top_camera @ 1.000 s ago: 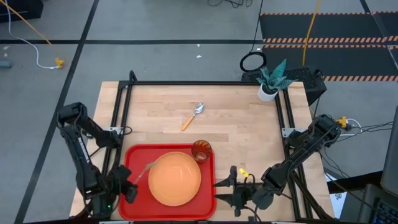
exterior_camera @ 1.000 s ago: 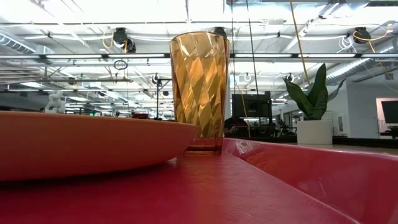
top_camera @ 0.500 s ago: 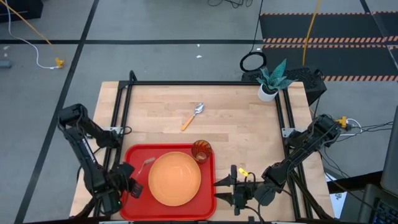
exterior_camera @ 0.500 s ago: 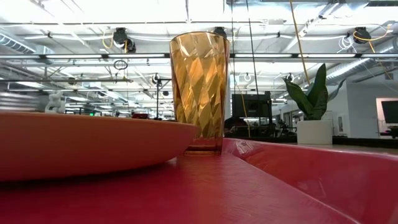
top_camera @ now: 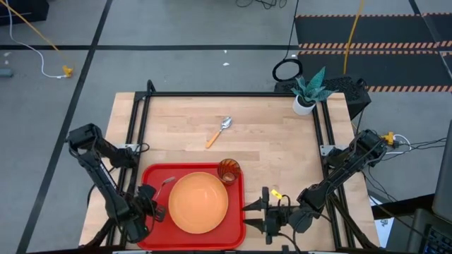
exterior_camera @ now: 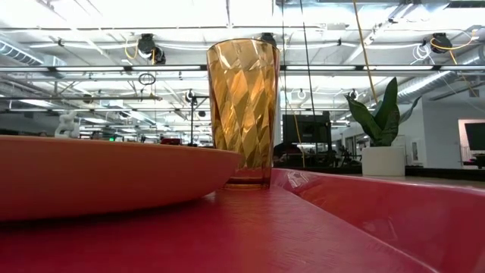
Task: Pick and place plate/cup/fork/spoon on tray
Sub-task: Put the pink fork on the red serving tray to the left of the orange plate
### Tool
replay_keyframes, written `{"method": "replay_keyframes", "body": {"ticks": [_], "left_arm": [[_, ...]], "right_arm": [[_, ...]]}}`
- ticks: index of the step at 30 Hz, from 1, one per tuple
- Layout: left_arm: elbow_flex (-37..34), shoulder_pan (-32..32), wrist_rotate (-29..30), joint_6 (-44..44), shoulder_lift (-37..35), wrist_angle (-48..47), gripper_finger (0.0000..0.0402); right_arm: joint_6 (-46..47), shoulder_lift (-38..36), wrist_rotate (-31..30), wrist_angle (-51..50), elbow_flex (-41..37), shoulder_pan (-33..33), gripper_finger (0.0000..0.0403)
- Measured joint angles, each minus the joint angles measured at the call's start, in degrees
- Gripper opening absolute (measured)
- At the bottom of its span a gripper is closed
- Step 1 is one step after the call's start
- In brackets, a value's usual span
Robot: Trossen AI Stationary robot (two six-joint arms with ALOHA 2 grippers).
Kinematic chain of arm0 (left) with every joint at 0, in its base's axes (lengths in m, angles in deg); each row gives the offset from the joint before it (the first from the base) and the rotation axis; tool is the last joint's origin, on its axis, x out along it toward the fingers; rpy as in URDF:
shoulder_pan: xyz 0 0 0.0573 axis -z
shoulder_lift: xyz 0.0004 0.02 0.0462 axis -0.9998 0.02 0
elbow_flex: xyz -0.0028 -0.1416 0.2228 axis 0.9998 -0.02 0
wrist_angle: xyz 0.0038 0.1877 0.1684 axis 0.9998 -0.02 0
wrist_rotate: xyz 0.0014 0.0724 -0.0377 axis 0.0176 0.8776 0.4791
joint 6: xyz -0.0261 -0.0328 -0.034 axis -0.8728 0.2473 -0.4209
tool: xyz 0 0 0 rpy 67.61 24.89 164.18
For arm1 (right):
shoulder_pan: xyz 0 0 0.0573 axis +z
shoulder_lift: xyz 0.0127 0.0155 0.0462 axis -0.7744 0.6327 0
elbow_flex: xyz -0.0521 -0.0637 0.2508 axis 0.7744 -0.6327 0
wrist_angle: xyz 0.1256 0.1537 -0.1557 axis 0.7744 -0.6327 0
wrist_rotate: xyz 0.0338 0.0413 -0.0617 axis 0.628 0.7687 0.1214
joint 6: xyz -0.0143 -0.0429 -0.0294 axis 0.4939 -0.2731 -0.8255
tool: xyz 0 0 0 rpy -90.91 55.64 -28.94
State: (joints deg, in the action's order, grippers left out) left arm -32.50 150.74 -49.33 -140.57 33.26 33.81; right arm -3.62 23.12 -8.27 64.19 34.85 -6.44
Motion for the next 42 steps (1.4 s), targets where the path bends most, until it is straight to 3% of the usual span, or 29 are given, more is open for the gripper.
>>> {"method": "replay_keyframes", "body": {"ticks": [12, 22, 28, 32, 42], "left_arm": [[-5.25, -1.14, 0.16, 0.3, 0.0, 6.66, 0.0083], [-4.95, -1.14, 0.08, 6.25, -2.65, 8.78, 0.0085], [-4.88, -1.92, 0.02, 11.97, -6.57, 3.33, 0.0085], [-5.18, -3.63, 0.05, 12.03, -6.6, -1.67, 0.0085], [-10.9, -6.8, 0.17, 10.47, -6.49, 3.99, 0.0085]], "right_arm": [[2.35, 0.0, 0.0, 0.3, 0.0, 0.17, 0.0187], [0.97, 0.0, 0.02, 1.48, 0.0, 0.0, 0.0187], [0.62, 0.0, 0.01, 1.57, 0.0, -0.87, 0.0187], [-0.27, 0.0, 0.0, 2.31, 0.02, -1.64, 0.0187], [-6.64, -0.37, 0.02, 2.61, 0.04, -2.86, 0.0187]]}}
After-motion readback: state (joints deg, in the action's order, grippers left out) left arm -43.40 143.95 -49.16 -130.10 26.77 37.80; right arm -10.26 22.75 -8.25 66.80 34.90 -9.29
